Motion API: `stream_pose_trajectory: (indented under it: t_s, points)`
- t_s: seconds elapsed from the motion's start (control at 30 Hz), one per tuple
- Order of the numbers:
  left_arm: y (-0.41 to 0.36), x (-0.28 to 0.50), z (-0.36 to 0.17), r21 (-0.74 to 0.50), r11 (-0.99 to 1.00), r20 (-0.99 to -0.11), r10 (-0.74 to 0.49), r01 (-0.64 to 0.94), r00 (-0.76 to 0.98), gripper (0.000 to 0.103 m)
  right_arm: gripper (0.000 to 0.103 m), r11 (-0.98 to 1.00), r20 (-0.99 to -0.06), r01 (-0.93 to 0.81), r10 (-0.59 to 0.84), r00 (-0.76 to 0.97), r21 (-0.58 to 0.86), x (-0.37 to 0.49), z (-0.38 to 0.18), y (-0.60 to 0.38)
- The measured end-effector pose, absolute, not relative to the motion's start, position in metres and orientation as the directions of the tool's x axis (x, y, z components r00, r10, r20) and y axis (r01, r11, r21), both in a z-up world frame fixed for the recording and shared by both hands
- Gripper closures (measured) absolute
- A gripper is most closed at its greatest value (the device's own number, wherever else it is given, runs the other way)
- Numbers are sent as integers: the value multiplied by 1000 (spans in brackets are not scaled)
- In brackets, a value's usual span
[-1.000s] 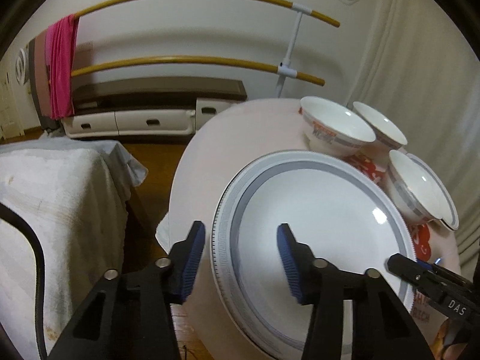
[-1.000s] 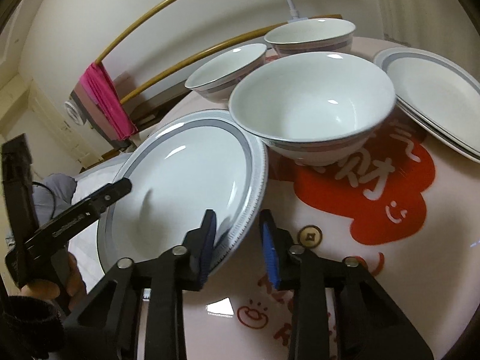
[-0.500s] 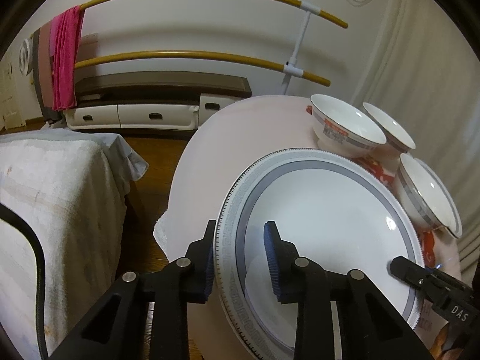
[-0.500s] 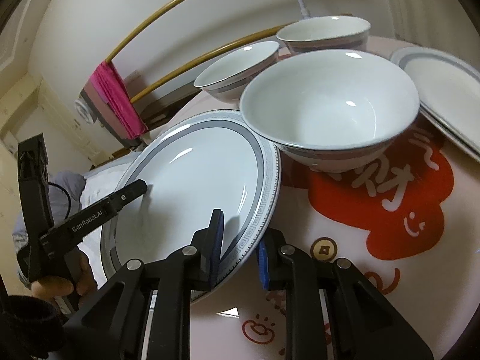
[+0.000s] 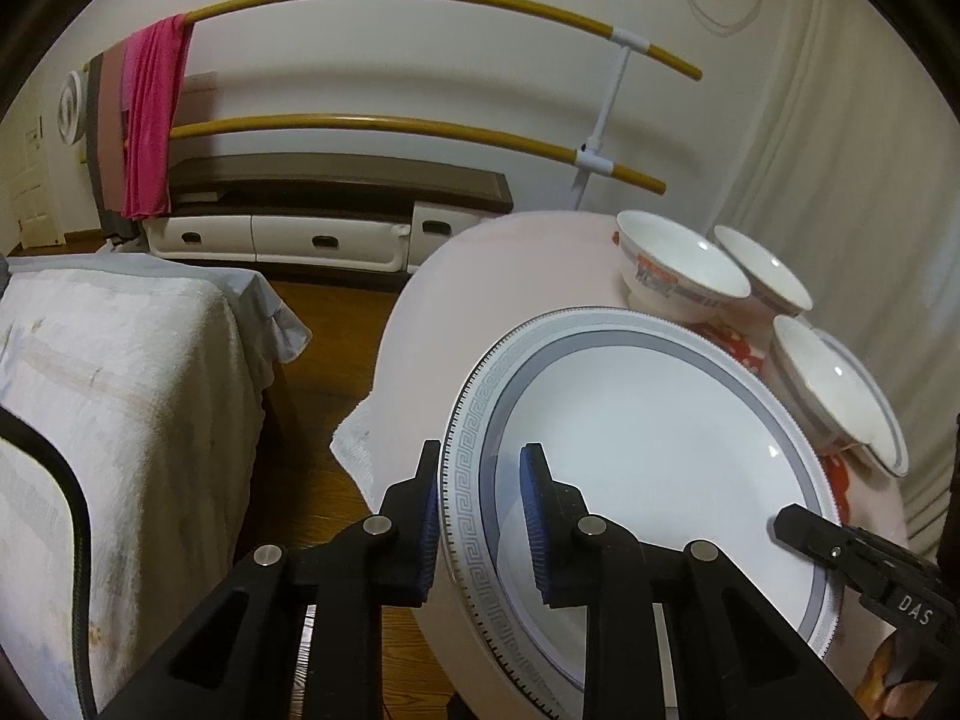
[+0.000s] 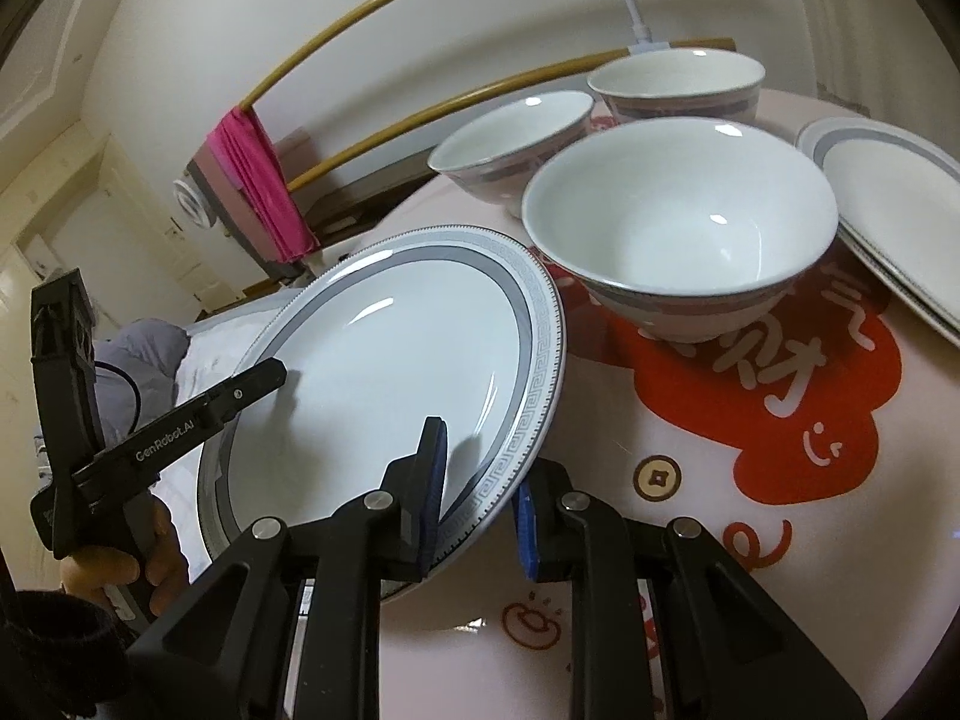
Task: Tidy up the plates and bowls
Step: 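Lift the plate and carry it over the plate stack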
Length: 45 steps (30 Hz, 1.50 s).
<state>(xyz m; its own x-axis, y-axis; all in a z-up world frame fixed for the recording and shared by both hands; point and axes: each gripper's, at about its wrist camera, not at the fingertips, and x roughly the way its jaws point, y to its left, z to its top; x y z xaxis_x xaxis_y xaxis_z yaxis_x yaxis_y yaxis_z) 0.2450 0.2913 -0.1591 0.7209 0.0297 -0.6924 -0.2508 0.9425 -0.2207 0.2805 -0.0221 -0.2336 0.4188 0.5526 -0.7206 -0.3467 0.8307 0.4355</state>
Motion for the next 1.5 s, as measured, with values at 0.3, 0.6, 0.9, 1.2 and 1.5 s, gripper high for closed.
stream_pose_trajectory:
  t_s: [0.3,0.6,0.9,1.2,1.5]
  points:
    - [278,191,-116,-212,944,-624,67,-252,778,85,83,805,-685,-399,588,430,440,267,-208,-23]
    - [227,148,-73,-214,960,-532,40,-180,846,85,83,799,-616,-421,600,511,429,247,-165,-60]
    - [140,148,-57,-196,979,-506,-56,-52,861,84,83,835,-586,-358,549,596,418,247,-148,-146]
    - [43,186,-57,-168,984,-550,-139,54,824,84,83,882,-591,-274,463,660,384,270,-151,-243]
    - [-17,238,-74,-164,983,-615,-167,82,770,84,83,903,-634,-202,413,653,379,308,-175,-311]
